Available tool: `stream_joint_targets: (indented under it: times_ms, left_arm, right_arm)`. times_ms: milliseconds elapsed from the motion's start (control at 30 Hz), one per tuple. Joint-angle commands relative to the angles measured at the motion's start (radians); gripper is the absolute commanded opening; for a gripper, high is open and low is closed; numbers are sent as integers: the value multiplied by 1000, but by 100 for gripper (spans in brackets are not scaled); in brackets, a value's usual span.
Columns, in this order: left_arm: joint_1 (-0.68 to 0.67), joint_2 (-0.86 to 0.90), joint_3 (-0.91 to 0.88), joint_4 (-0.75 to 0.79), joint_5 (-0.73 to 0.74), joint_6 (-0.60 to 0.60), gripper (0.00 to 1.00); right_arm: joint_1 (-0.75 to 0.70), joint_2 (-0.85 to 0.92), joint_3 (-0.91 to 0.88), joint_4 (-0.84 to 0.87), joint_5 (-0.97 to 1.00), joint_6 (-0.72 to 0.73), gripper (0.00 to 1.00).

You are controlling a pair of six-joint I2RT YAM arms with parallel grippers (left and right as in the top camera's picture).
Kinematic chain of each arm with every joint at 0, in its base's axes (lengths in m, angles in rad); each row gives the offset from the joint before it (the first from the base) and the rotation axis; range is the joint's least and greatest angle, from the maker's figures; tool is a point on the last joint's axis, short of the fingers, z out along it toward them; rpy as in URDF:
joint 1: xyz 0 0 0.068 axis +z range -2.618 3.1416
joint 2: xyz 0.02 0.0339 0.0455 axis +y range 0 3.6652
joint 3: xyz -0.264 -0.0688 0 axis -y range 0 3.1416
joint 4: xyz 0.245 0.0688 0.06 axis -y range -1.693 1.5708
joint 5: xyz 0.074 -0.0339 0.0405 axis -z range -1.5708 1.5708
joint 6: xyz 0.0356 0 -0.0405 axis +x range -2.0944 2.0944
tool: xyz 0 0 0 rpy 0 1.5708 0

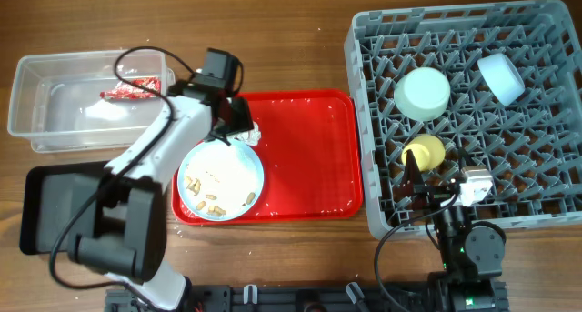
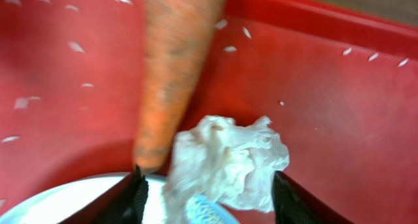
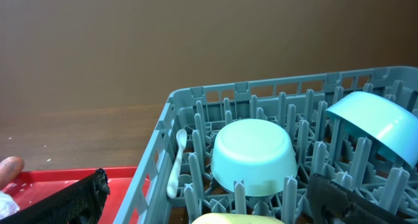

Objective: Sort waste into correct bins and load items into the dishwasher rack
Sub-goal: 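Grasp the red wrapper with the left gripper and drop it in the clear bin, then grasp the white tissue with the left gripper and drop it in the clear bin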

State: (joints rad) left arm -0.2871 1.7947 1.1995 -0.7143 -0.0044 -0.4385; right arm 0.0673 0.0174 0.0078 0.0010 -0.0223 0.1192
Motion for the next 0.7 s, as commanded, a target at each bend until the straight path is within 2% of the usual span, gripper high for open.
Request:
stream_joint_targets:
  times_ms: [0, 133, 233, 300, 467, 567, 667]
  left_arm:
    - [-43, 44, -5, 29, -24, -11, 51]
    - [-66, 77, -5, 85, -24, -11, 47]
    - [-78, 85, -5, 129, -24, -10, 33]
    - [-77, 84, -4, 137, -23, -11, 4]
    - [-61, 11, 25, 77, -23, -15, 4]
    - [-13, -113, 69, 16, -19, -39, 4]
    - [91, -266, 82, 26, -21, -38, 4]
  right_arm:
    - [-4, -10, -3, 4, -13, 14, 100]
    - [-4, -10, -3, 4, -13, 14, 100]
    - [-4, -10, -3, 4, -13, 14, 100]
    - [-4, -10, -3, 4, -13, 14, 100]
    - [-4, -10, -3, 4, -12, 14, 100]
    - [-4, -10, -3, 4, -12, 14, 100]
    - [-4, -10, -3, 4, -13, 14, 100]
